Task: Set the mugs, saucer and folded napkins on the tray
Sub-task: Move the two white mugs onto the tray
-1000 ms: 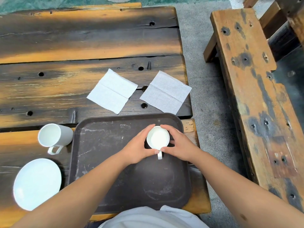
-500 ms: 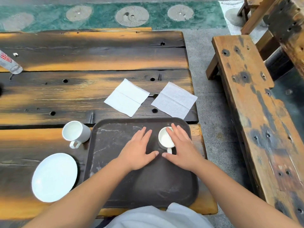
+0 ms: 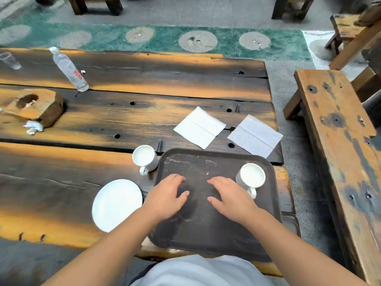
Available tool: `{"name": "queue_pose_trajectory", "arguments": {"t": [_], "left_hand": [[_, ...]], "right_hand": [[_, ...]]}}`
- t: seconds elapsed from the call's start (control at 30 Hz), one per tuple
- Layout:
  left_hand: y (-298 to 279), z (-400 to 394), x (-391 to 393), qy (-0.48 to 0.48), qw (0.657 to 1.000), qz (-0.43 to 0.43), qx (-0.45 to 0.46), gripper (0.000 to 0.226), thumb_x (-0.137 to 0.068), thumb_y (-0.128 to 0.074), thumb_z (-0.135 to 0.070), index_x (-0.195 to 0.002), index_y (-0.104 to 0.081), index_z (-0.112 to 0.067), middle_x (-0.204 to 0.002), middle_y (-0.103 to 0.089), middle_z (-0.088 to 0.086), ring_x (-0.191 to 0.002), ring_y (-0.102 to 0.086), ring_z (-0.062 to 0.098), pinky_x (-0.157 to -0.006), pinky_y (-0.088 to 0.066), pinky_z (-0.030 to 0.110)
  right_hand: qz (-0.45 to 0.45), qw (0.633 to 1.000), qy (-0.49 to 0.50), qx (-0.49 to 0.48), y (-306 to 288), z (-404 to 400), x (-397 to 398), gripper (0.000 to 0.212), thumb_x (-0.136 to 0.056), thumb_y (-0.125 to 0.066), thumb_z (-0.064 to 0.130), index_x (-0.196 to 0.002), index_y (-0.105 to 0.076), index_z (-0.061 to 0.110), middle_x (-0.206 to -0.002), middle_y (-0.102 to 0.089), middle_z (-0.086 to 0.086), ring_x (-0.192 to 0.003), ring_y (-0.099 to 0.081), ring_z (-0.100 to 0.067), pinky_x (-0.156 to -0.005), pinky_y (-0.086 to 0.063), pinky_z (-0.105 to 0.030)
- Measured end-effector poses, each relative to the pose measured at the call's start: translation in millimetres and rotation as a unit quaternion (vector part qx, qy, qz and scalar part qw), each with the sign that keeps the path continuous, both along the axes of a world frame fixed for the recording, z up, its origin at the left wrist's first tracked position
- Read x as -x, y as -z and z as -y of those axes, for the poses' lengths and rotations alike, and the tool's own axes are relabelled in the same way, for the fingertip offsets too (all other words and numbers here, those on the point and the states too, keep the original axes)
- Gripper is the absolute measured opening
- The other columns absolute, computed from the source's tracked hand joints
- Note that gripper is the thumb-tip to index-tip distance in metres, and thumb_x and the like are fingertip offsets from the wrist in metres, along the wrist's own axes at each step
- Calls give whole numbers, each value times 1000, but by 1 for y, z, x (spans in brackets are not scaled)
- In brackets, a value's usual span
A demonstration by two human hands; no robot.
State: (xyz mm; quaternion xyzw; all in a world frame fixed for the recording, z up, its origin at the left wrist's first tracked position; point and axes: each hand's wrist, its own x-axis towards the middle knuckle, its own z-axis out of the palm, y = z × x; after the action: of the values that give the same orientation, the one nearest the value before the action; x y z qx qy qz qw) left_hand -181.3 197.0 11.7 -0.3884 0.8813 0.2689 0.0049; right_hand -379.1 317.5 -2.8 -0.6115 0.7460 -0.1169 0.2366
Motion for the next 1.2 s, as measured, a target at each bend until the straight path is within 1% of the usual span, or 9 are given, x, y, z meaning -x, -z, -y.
{"name": "queue_pose_trajectory", "arguments": {"t": [0.13, 0.27, 0.4, 0.57, 0.7, 0.83, 1.0, 1.1, 1.2], "left_hand": [[-4, 22, -38, -25, 1000, 7, -5, 40, -90, -52, -46, -127, -50, -30, -131, -53, -13, -113, -54, 12, -88, -48, 32], [-6, 48, -73, -48, 999, 1, -20, 39, -89, -53, -45, -126, -51, -31, -129, -57, -11, -107, -59, 15, -86, -50, 35], [0, 77, -102, -47, 998, -4, -29, 38, -90, -54, -42, -126, -52, -29, -128, -59, -10, -112, -57, 15, -88, -49, 37], [14, 114, -119, -26, 999, -8, -18, 37, -90, -54, -40, -126, -53, -28, -128, -58, -12, -109, -57, 13, -78, -44, 28], [26, 143, -120, 1, 999, -21, -30, 36, -89, -56, -36, -123, -54, -24, -129, -56, -6, -116, -53, 16, -88, -48, 36], [40, 171, -116, 15, 999, -22, -44, 48, -87, -59, -34, -131, -48, -18, -136, -49, -1, -126, -45, 18, -99, -43, 41], [56, 200, -102, 27, 995, -61, -73, 69, -80, -68, -31, -139, -37, -17, -140, -42, 2, -131, -39, 20, -107, -36, 41], [68, 211, -97, 43, 991, -54, -118, 85, -76, -72, -36, -146, -27, -19, -146, -35, 2, -135, -33, 16, -109, -30, 31], [79, 218, -97, 58, 987, -56, -136, 93, -75, -73, -39, -149, -19, -26, -149, -31, -2, -133, -33, 12, -101, -29, 22]], "right_hand": [[0, 1000, -12, -19, -2, 28, -32, 48, -91, -49, 44, -136, -44, 27, -140, -48, 10, -128, -41, -13, -97, -41, -32], [9, 999, -21, -33, -3, 59, -67, 46, -92, -49, 43, -135, -45, 28, -139, -50, 8, -127, -44, -15, -98, -44, -36], [15, 999, -23, -43, 1, 89, -98, 44, -92, -50, 43, -134, -45, 30, -138, -51, 8, -125, -46, -15, -94, -46, -37], [5, 999, -6, -48, 8, 126, -122, 46, -91, -52, 44, -134, -46, 29, -138, -51, 7, -124, -48, -15, -93, -46, -37], [2, 999, 25, -48, 13, 153, -132, 46, -89, -53, 44, -132, -47, 30, -135, -53, 8, -120, -51, -16, -87, -50, -38], [10, 998, 46, -47, 20, 177, -136, 47, -87, -55, 41, -132, -46, 28, -132, -54, 5, -121, -50, -19, -88, -50, -41], [67, 995, 74, -31, 26, 205, -134, 68, -82, -64, 34, -140, -30, 25, -143, -40, 1, -128, -42, -23, -94, -46, -45], [78, 993, 79, -42, 32, 219, -131, 78, -81, -66, 33, -145, -23, 20, -147, -36, -2, -131, -39, -24, -98, -43, -42], [96, 992, 62, -61, 40, 228, -127, 86, -81, -67, 35, -148, -18, 16, -152, -30, -6, -135, -37, -25, -103, -40, -42]]}}
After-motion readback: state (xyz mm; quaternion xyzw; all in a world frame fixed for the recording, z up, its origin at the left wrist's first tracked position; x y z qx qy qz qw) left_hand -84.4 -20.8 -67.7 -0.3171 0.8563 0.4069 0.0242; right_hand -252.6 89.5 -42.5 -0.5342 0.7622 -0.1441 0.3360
